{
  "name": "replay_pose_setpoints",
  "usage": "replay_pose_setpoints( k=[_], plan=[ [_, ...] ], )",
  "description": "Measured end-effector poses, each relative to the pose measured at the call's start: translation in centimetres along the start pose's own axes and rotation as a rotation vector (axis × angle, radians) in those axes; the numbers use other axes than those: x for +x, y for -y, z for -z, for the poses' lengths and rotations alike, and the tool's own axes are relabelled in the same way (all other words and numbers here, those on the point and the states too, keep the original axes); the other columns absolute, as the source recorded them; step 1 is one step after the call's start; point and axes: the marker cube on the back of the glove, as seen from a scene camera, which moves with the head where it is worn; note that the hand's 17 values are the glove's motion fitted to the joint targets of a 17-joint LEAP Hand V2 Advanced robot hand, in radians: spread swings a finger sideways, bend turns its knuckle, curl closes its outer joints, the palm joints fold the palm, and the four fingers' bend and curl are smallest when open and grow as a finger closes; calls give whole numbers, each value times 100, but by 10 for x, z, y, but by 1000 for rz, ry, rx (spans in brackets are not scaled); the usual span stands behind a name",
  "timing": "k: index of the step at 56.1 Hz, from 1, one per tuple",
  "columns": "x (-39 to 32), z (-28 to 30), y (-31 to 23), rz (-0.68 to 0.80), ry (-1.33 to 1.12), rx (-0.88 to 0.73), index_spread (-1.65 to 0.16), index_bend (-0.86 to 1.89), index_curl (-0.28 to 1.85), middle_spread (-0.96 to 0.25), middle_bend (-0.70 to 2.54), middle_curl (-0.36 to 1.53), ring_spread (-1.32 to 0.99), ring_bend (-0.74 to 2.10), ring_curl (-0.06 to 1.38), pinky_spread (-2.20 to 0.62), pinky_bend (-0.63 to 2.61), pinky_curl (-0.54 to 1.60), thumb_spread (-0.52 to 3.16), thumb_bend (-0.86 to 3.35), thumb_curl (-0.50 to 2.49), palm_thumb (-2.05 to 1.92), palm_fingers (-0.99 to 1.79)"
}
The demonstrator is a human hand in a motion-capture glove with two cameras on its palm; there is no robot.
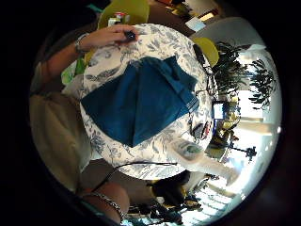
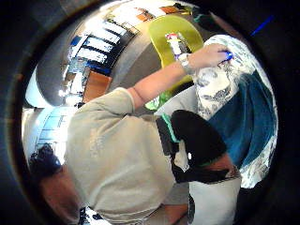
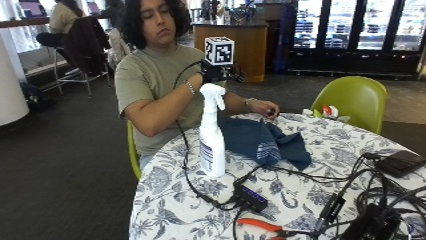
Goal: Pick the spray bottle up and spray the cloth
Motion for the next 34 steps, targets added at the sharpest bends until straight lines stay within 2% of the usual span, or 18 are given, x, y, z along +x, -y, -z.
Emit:
replay_pose_setpoints(
  k=[5, 12, 28, 32, 34],
  plan=[
    [5, 0, 1, -25, -14, -5, -29, 21, 14, -1, 19, 9, -6, 36, 13, 14, 34, 14, 70, 24, 11, 39, 44],
    [14, 0, -5, -37, -32, -38, -36, 18, 20, -2, 18, 15, -8, 36, 18, 18, 33, 19, 97, 22, 15, 42, 41],
    [32, 31, -35, -189, -105, -6, -40, 17, 26, -2, 17, 22, -9, 34, 23, 20, 31, 25, 117, 14, 22, 45, 39],
    [59, 46, -54, -354, -202, 30, -41, 17, 27, -2, 17, 23, -9, 34, 24, 20, 31, 27, 118, 12, 23, 45, 38],
    [70, 53, -66, -362, -233, 39, -41, 17, 27, -2, 17, 23, -9, 34, 24, 20, 30, 27, 119, 11, 24, 46, 38]
  ],
)
